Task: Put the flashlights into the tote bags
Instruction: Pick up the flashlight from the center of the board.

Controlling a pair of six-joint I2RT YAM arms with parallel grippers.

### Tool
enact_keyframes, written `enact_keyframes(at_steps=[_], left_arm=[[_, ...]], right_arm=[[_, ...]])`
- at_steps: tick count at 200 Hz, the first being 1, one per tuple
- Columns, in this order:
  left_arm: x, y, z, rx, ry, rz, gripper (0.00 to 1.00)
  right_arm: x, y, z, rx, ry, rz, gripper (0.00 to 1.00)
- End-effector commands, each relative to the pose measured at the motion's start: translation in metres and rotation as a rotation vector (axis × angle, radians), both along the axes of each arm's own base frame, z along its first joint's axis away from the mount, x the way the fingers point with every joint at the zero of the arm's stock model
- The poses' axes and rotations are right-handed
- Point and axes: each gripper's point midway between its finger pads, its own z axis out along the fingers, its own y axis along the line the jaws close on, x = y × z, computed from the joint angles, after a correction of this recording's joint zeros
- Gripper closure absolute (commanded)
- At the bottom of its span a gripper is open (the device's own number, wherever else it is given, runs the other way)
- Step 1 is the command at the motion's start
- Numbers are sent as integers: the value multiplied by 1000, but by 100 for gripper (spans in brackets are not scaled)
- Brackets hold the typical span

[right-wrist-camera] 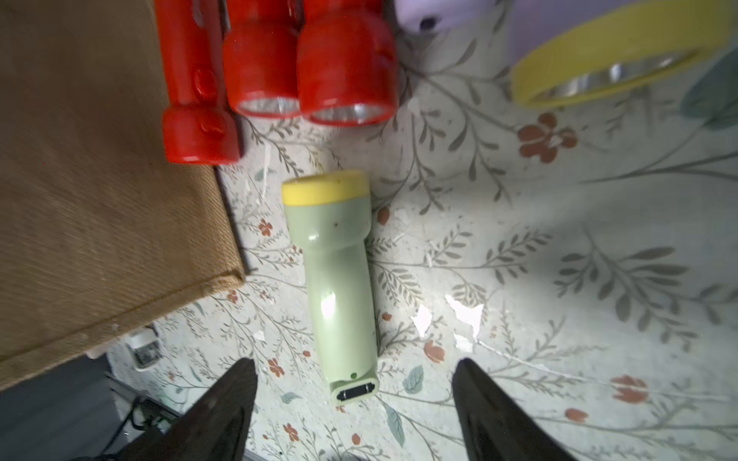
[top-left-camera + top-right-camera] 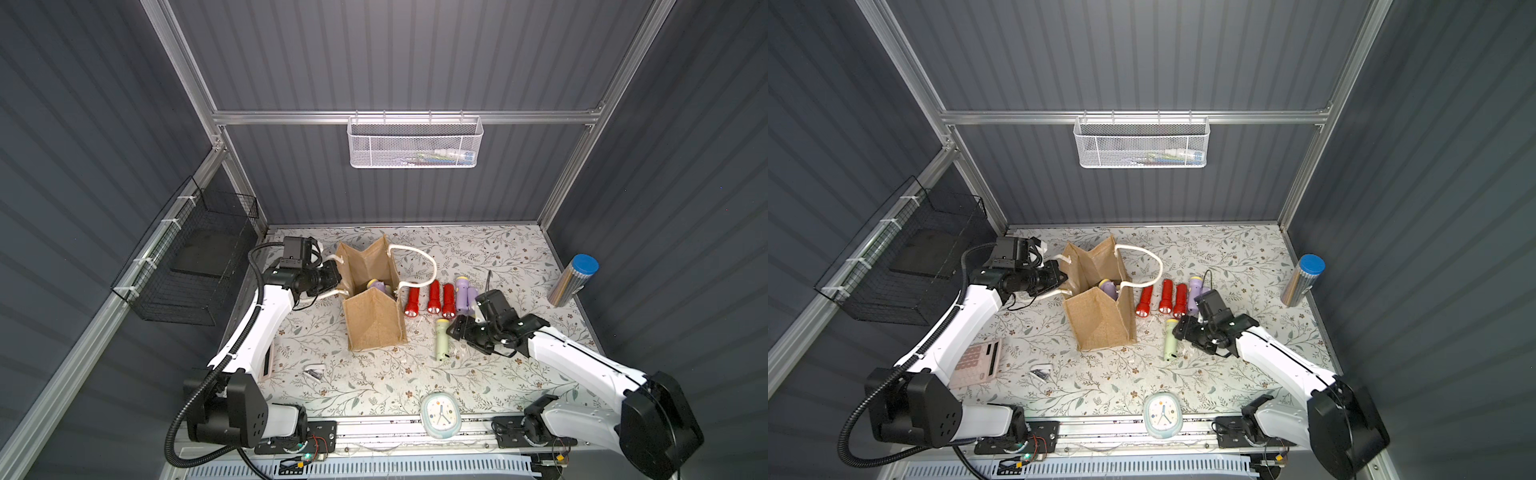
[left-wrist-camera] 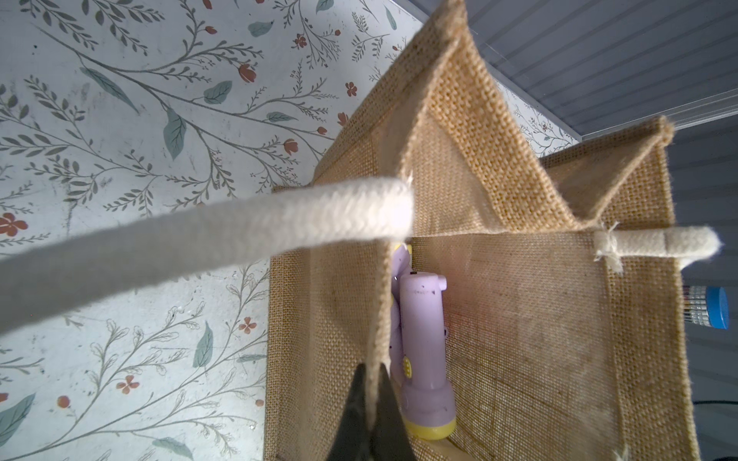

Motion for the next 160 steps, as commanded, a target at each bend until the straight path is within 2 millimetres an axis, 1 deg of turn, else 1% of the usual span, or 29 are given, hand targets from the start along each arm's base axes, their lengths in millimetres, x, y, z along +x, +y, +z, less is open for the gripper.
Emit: enact_keyframes(at_steps=[1, 13, 47, 70, 87, 115, 140, 160], left_arm=[[5, 2, 11, 20, -42, 2, 100], [4, 2, 12, 20, -46, 1, 100], [1, 3, 14, 24, -52, -2, 100], [-1, 3, 15, 23, -56, -4, 100], [-2, 3, 17, 24, -62, -5, 100], [-2, 3, 17, 21, -66, -6, 100], [-2, 2, 17, 19, -69, -9, 100], [-1, 2, 16, 19, -68, -10, 100]], right_arm=[[-3, -3, -7, -124, 29, 14, 25], [-5, 0, -12, -166, 50, 34, 27], [-2, 11, -17, -280, 79, 98, 28], [-6, 10, -27, -351, 126, 118, 30], [-10, 11, -36, -382, 156, 135, 35], [-15, 15, -45, -436, 187, 173, 37], [-20, 12, -53, -478, 211, 188, 38], [-24, 9, -59, -492, 232, 187, 42]])
